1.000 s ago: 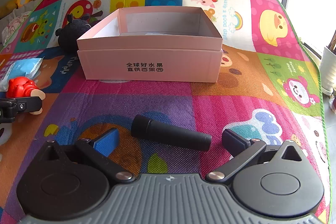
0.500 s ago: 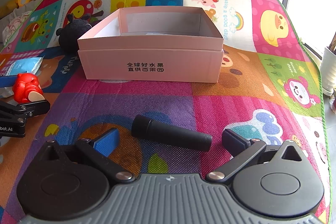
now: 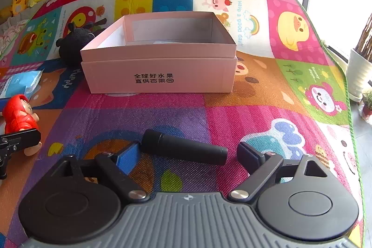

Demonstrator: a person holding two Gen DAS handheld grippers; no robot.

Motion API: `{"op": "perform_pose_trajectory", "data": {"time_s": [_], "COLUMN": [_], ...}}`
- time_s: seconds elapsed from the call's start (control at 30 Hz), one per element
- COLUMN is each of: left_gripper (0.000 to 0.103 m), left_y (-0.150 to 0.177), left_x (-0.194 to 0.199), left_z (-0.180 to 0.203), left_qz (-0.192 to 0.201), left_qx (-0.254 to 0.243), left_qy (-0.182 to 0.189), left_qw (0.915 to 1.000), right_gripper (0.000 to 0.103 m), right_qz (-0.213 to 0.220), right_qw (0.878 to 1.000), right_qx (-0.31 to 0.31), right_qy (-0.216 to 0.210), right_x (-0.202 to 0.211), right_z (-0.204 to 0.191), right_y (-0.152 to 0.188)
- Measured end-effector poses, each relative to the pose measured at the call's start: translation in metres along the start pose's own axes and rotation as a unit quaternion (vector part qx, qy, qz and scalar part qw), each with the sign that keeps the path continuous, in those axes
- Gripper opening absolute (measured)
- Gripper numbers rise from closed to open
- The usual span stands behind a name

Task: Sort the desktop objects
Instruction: 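Grasp the red hooded doll with the left tool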

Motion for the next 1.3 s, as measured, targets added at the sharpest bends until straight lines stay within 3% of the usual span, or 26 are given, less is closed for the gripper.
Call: {"op": "perform_pose_trajectory", "data": {"time_s": [0.37, 0.67, 0.77, 0.8, 0.87, 0.93, 1.0, 1.07, 1.13, 1.2, 1.23, 1.3], "left_gripper": [0.101, 0.103, 0.103, 0.103, 0.103, 0.103, 0.103, 0.103, 0.102, 0.097, 0.089, 0.085], "left_y": [0.009, 0.022, 0.027, 0.028, 0.028, 0.023, 0.015, 0.007, 0.002, -0.002, -0.003, -0.003], "left_x": [-0.006, 0.005, 0.012, 0.016, 0.02, 0.018, 0.011, 0.002, -0.006, -0.008, -0.008, -0.008], "left_z": [0.005, -0.021, -0.038, -0.044, -0.052, -0.057, -0.058, -0.058, -0.053, -0.04, -0.03, -0.01], "left_qz": [-0.027, -0.048, -0.057, -0.06, -0.071, -0.079, -0.075, -0.068, -0.06, -0.046, -0.038, -0.029], "left_qx": [-0.025, -0.021, 0.014, 0.037, 0.103, 0.16, 0.177, 0.166, 0.146, 0.108, 0.08, 0.028], "left_qy": [0.002, -0.06, -0.098, -0.092, -0.043, 0.001, -0.004, -0.033, -0.038, -0.025, -0.015, 0.02], "left_qw": [0.9993, 0.9968, 0.9934, 0.9933, 0.9912, 0.984, 0.9814, 0.9833, 0.9867, 0.9928, 0.996, 0.999], "right_gripper": [0.081, 0.093, 0.096, 0.096, 0.097, 0.098, 0.098, 0.098, 0.098, 0.098, 0.098, 0.098], "right_qz": [0.005, -0.001, -0.002, -0.003, -0.004, -0.005, -0.005, -0.005, -0.003, -0.003, -0.004, -0.004], "right_qw": [1.0, 1.0, 1.0, 1.0, 1.0, 1.0, 1.0, 1.0, 1.0, 1.0, 1.0, 1.0], "right_qx": [0.006, 0.012, 0.017, 0.017, 0.017, 0.017, 0.017, 0.017, 0.017, 0.019, 0.02, 0.025], "right_qy": [-0.007, -0.005, -0.005, -0.005, -0.006, -0.006, -0.005, -0.005, -0.005, -0.009, -0.011, -0.016], "right_x": [0.003, 0.002, 0.001, 0.001, 0.001, 0.0, 0.0, 0.0, 0.001, 0.001, 0.001, 0.001], "right_z": [-0.003, -0.006, -0.007, -0.008, -0.008, -0.007, -0.008, -0.008, -0.008, -0.008, -0.008, -0.009], "right_y": [0.001, 0.001, 0.001, 0.001, 0.001, 0.001, 0.001, 0.001, 0.001, 0.001, 0.001, 0.001]}}
Point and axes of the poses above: each gripper's, at about its wrist camera, not at the fingertips, and x roughly against the way its jaws point, z to its right, y to its underside, the point moved 4 cm from there along -x, roughly the way its jaws point, and after that the axes turned 11 degrees about -z, right-handed, at the moved point
